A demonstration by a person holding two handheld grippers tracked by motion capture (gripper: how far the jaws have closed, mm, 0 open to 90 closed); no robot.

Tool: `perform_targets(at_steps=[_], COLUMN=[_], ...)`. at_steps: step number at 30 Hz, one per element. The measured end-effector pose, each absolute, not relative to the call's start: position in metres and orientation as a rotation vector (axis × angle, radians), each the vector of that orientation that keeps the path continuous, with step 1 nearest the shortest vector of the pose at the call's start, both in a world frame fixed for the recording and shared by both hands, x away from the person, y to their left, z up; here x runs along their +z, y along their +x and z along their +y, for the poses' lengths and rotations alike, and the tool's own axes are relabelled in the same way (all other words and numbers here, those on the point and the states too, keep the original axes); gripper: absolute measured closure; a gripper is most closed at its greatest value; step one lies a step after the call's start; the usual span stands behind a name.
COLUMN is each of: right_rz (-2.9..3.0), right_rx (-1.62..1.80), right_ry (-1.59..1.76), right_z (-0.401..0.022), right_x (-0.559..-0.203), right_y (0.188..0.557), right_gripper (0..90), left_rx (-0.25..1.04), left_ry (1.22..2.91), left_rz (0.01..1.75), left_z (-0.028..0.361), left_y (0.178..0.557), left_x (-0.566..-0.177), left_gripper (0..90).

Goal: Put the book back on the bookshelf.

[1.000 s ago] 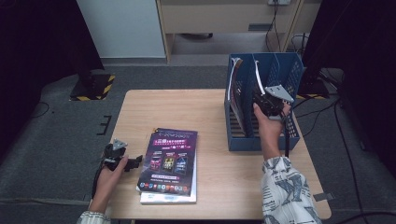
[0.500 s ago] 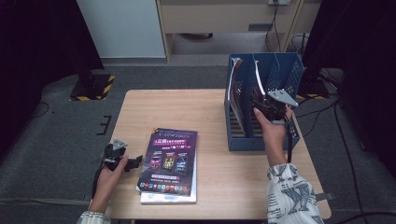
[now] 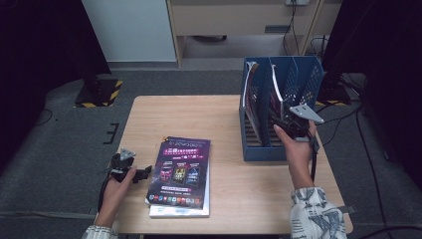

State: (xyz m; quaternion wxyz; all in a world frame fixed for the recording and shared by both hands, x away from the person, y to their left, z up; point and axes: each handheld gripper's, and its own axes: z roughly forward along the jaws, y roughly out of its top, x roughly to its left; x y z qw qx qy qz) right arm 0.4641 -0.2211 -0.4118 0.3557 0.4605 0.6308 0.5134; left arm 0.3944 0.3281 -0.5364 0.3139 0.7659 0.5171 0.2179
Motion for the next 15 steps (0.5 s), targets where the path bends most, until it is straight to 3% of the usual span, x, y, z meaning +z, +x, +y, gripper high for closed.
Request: perform_targets(at_steps=[15], right_rz=[1.671], right_rx=[1.264], right_ry=[1.162], right_z=[-0.219], right_x=[-0.416], right_y=[0.445], right_gripper=[17.1], left_rx=[0.574], left_ry=[2.018], left_rz=[1.364], left_z=[0.328], left_y=[0.394], left_x=[-0.536], left_gripper=[3.6])
